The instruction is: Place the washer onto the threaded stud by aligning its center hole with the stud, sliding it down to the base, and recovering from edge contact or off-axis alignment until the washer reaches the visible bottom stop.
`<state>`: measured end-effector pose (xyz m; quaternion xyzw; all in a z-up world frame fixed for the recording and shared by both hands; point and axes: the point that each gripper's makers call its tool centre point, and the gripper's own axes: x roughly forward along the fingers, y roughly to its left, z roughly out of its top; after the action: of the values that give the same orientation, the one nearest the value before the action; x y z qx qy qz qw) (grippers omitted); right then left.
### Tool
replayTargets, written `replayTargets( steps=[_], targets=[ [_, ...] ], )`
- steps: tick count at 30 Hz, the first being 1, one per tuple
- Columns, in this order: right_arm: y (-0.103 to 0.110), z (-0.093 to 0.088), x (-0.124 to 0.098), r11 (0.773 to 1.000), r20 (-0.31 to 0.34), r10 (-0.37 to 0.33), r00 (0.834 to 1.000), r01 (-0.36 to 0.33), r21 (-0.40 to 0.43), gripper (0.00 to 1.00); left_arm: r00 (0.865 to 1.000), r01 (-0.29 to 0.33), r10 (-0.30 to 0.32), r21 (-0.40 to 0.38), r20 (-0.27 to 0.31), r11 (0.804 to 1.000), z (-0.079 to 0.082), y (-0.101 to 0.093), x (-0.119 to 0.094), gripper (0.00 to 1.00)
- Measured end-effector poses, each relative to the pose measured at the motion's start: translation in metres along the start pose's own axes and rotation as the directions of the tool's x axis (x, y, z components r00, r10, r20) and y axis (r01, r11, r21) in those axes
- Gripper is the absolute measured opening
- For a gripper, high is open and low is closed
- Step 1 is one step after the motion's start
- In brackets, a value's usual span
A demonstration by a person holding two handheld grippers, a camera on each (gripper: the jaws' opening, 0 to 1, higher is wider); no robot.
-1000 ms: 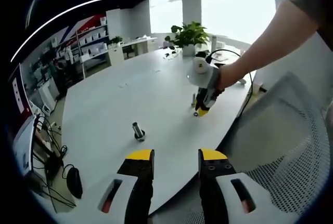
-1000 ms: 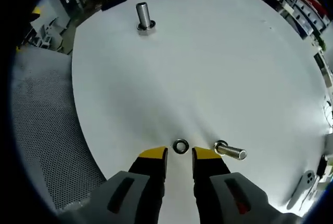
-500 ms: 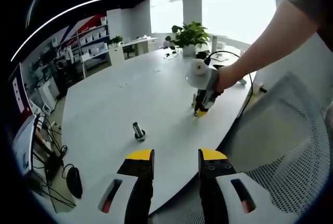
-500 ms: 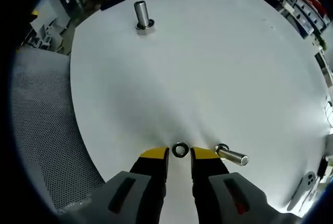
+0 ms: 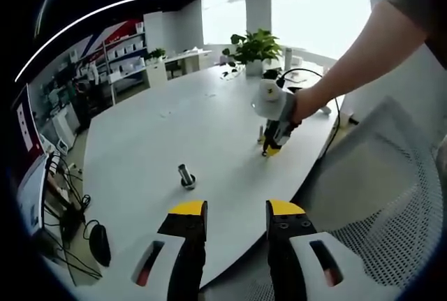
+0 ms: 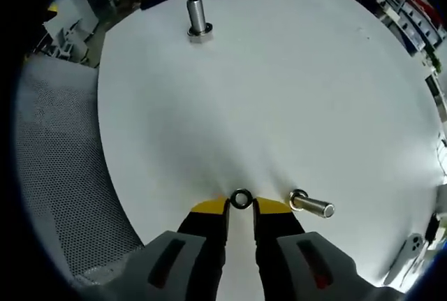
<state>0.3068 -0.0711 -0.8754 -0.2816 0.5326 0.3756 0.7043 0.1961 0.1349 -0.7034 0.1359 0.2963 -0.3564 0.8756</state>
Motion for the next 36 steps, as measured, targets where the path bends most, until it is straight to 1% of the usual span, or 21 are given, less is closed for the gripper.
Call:
replayTargets(
  steps=[4,5,6,7,9,11,14,17,20,24,25,26,27,31,35,36],
  targets=[
    [0.0003,0.0005,0.0006,1.0,-0.021,0.001,1.0,-0.001,0.003,0.17,1.0,-0.001,0.001,0.003,-0.001,1.0,-0.0001,-0.0002,0.0001,0.32],
    [0.0015,-0.0007,0.0008,0.999,-0.045,0.002,0.999,-0.003,-0.037,0.17,1.0,-0.002,0.002,0.002,-0.001,1.0,0.0001,0.0001,0.0,0.32],
    [0.0013,-0.001,0.0007,0.998,-0.053,0.001,0.999,-0.004,-0.056,0.17,1.0,-0.002,0.002,0.001,0.0,1.0,0.0,0.0002,0.0,0.32],
    [0.0017,-0.0011,0.001,0.996,-0.068,-0.005,0.998,-0.002,-0.093,0.17,1.0,-0.002,0.002,-0.001,-0.001,1.0,-0.0002,0.0002,0.0001,0.32],
    [0.0029,0.0001,0.0025,0.996,-0.08,-0.005,0.997,-0.002,-0.085,0.17,1.0,-0.003,0.003,0.001,-0.003,1.0,-0.0003,0.0002,0.0003,0.32],
    [0.002,0.0004,0.0028,0.997,-0.113,-0.007,0.994,-0.002,-0.08,0.17,1.0,-0.007,0.007,0.001,0.001,1.0,0.0001,0.0009,-0.0001,0.32],
    [0.0027,0.0008,0.003,0.996,-0.149,-0.015,0.989,0.001,-0.088,0.16,1.0,-0.005,0.005,-0.001,-0.006,1.0,-0.001,0.0009,0.0009,0.32],
    [0.0022,0.0001,0.0042,0.994,-0.175,-0.022,0.984,0.002,-0.113,0.16,1.0,-0.005,0.005,0.004,-0.007,1.0,-0.001,0.0004,0.0007,0.32],
    [0.0025,0.0004,0.004,0.993,-0.199,-0.029,0.98,0.006,-0.116,0.15,1.0,-0.007,0.007,0.003,-0.007,1.0,-0.0012,0.0007,0.0002,0.31],
    [0.0036,0.0004,0.0047,0.994,-0.232,-0.057,0.971,0.033,-0.105,0.15,1.0,-0.007,0.007,0.002,-0.004,1.0,-0.0007,0.0007,-0.0001,0.31],
    [0.004,0.0005,0.005,0.993,-0.239,-0.064,0.969,0.038,-0.11,0.15,1.0,-0.006,0.006,0.004,-0.004,1.0,-0.0007,0.0002,0.0,0.31],
    [0.0018,-0.0005,0.0046,0.991,-0.257,-0.079,0.963,0.048,-0.126,0.15,1.0,-0.006,0.006,0.005,-0.005,1.0,-0.0009,0.0002,0.0,0.31],
    [0.0017,0.0005,0.0082,0.991,-0.258,-0.078,0.963,0.048,-0.123,0.15,1.0,-0.006,0.006,0.006,-0.005,1.0,-0.0009,0.0002,0.0001,0.31],
    [0.0014,0.0,0.0051,0.995,-0.271,-0.071,0.96,0.049,-0.09,0.15,1.0,0.0,0.0,0.005,-0.01,1.0,-0.0019,-0.001,0.0003,0.31],
    [0.0021,-0.0012,0.0052,0.996,-0.262,-0.065,0.963,0.045,-0.082,0.15,1.0,0.002,-0.002,0.007,-0.005,1.0,-0.0004,-0.002,-0.0005,0.32],
    [0.0017,-0.0013,0.0054,0.996,-0.253,-0.065,0.965,0.05,-0.069,0.15,1.0,0.0,0.0,0.007,-0.003,1.0,-0.0002,-0.0012,-0.0006,0.32]
  ],
)
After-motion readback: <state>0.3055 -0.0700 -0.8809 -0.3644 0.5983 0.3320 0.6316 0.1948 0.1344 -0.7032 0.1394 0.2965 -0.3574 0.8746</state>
